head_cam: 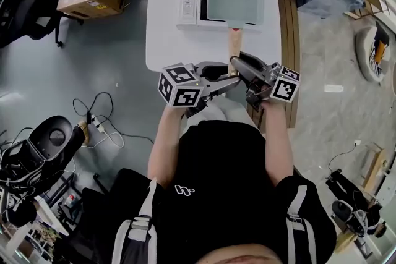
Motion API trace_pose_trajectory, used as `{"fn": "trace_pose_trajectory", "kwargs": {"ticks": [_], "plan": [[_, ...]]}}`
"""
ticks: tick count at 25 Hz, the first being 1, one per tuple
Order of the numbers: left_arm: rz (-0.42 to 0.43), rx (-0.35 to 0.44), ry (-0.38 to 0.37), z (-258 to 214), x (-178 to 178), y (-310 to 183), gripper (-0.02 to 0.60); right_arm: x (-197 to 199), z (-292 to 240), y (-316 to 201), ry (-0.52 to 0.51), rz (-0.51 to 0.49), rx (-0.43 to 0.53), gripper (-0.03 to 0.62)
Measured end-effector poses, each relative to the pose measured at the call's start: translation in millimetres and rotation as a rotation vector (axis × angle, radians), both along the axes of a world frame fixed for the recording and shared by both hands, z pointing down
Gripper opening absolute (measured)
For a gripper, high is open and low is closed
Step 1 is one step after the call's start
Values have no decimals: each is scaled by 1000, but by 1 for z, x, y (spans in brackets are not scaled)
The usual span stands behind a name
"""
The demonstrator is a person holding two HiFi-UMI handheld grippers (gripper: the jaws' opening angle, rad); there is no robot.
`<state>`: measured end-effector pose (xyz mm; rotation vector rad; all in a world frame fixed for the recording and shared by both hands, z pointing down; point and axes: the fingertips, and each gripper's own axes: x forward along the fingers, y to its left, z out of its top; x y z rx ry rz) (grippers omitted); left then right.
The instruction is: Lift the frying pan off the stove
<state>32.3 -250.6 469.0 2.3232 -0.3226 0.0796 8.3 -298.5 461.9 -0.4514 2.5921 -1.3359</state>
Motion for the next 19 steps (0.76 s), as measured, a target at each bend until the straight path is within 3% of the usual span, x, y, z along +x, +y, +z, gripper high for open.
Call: {"fn": "trace_pose_trajectory", "kwargs": {"ticks": [19], "plan": [[-16, -25, -1, 6, 1, 8, 176, 2, 8, 8, -6, -4, -17, 161]]}}
